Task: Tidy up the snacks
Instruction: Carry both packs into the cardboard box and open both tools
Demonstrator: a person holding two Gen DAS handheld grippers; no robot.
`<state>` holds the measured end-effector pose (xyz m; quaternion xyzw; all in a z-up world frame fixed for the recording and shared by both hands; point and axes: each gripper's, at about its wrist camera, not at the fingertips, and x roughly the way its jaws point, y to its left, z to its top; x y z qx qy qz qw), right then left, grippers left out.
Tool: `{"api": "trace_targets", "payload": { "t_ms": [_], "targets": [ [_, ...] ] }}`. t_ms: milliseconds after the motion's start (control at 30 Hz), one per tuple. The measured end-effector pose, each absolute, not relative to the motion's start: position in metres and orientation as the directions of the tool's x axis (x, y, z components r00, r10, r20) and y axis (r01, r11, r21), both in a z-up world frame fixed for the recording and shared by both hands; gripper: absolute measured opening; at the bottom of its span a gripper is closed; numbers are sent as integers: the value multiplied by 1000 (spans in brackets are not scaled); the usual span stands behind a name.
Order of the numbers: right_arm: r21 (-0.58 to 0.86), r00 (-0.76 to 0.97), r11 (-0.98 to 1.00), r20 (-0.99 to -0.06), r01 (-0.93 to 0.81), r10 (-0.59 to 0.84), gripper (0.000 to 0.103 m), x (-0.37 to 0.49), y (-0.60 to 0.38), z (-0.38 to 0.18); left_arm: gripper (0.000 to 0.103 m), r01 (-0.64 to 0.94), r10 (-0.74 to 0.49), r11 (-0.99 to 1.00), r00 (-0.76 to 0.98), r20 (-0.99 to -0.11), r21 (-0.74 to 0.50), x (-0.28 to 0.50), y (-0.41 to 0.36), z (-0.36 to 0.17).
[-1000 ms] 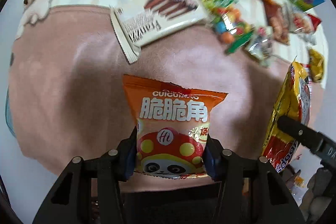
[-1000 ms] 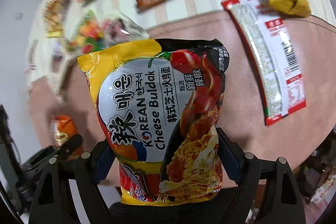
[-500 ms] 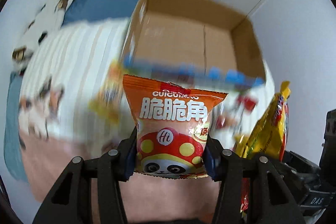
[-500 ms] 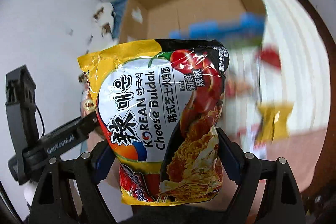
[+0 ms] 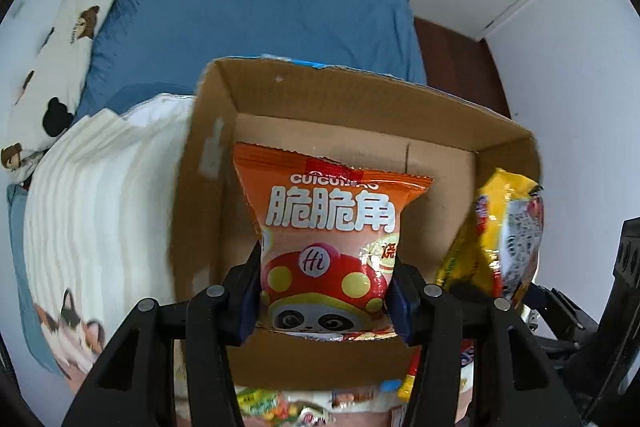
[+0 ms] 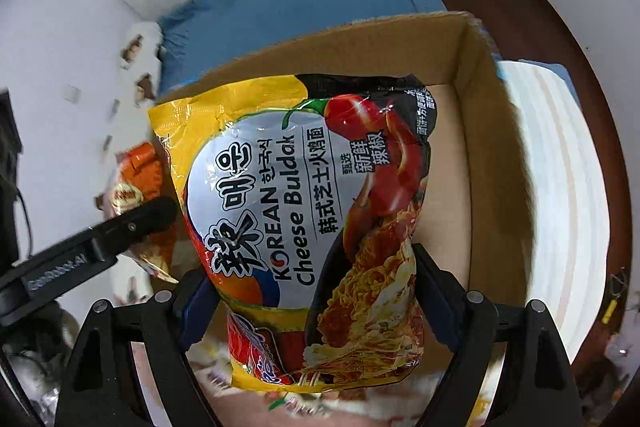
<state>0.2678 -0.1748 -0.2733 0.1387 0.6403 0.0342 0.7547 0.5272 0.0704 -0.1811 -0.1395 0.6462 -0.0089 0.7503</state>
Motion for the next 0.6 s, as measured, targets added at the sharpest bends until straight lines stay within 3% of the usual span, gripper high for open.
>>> {"api": "trace_targets", "payload": {
  "t_ms": [233, 467, 500, 567, 600],
  "targets": [
    [181, 83, 972, -982, 153, 169, 89, 262, -151, -330, 50, -149, -178, 971, 73, -981, -188, 568, 60, -229],
    [141, 7, 981, -990, 132, 141, 89, 255, -114, -344, 51, -119, -135, 984, -4, -991, -133, 591, 53, -262],
    [146, -6, 981, -989, 127, 148, 89, 258, -110, -346, 53, -114, -118, 987, -3, -993, -117, 595, 50, -264],
    [149, -16, 982, -988, 114, 151, 90, 262, -103, -349, 77, -119, -110, 987, 3, -994, -110, 598, 50, -267],
    [142, -11, 984, -990, 104, 144, 96, 264, -101, -350, 83, -124, -121, 985, 6, -993, -121, 599, 50, -268]
  ]
}}
